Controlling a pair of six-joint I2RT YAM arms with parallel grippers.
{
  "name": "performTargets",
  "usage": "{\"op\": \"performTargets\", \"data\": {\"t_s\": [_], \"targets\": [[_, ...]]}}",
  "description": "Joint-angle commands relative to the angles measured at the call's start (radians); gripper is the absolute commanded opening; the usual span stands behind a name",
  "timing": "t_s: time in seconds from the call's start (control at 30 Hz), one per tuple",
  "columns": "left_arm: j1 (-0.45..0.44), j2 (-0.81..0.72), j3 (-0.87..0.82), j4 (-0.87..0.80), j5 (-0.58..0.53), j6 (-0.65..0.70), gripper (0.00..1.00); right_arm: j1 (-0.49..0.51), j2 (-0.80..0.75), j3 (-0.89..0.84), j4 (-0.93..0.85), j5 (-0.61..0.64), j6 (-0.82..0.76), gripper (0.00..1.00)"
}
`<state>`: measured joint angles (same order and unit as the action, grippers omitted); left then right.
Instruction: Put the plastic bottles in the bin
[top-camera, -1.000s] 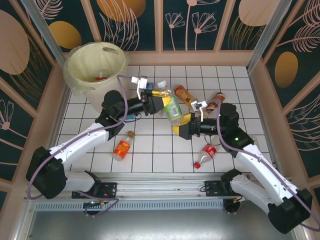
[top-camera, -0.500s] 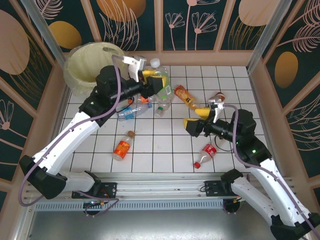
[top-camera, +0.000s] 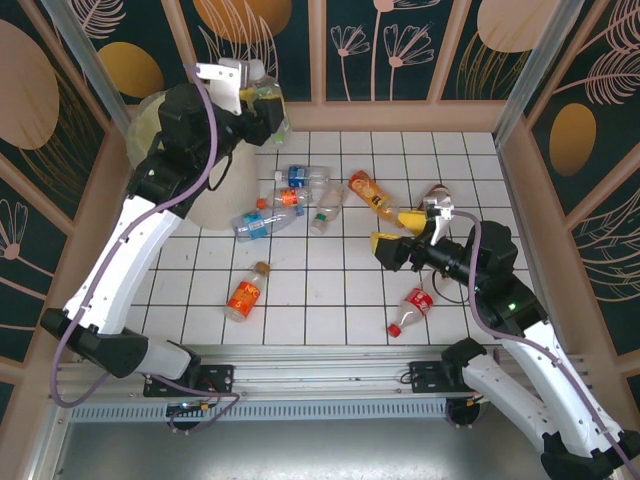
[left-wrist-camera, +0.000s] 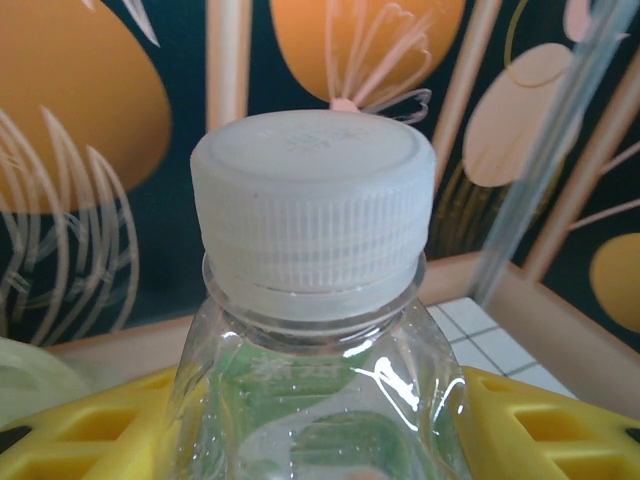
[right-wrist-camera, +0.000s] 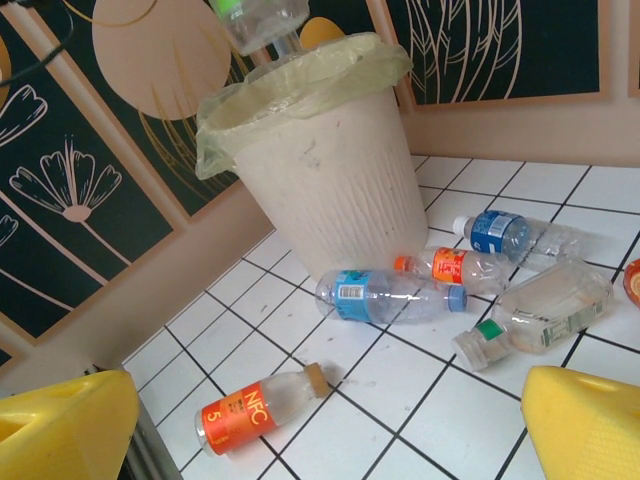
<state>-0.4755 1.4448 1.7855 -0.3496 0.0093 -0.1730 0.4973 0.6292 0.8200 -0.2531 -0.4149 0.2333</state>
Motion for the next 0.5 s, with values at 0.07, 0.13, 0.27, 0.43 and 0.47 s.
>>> {"op": "performTargets", "data": {"t_s": [0.07, 0.13, 0.27, 0.43, 0.47], "targets": [[0.028, 0.048, 0.110, -0.058, -0.174, 0.102, 0.59, -0.005, 0.004, 0.001, 0.015, 0.014, -0.028, 0.99], [0.048, 0.074, 0.146, -0.072, -0.197, 0.117, 0.59, -0.004, 0.004, 0.000, 0.020, 0.010, -0.026, 0.99], [0.099, 0.143, 0.244, -0.108, -0.228, 0.152, 0.59, -0.005, 0.010, -0.004, 0.037, 0.001, -0.018, 0.99], [0.181, 0.260, 0.369, -0.177, -0.235, 0.162, 0.58, -0.004, 0.021, -0.004, 0.037, -0.007, -0.008, 0.98], [0.195, 0.286, 0.383, -0.189, -0.242, 0.160, 0.58, -0.004, 0.021, -0.003, 0.037, -0.007, -0.005, 0.98]]}}
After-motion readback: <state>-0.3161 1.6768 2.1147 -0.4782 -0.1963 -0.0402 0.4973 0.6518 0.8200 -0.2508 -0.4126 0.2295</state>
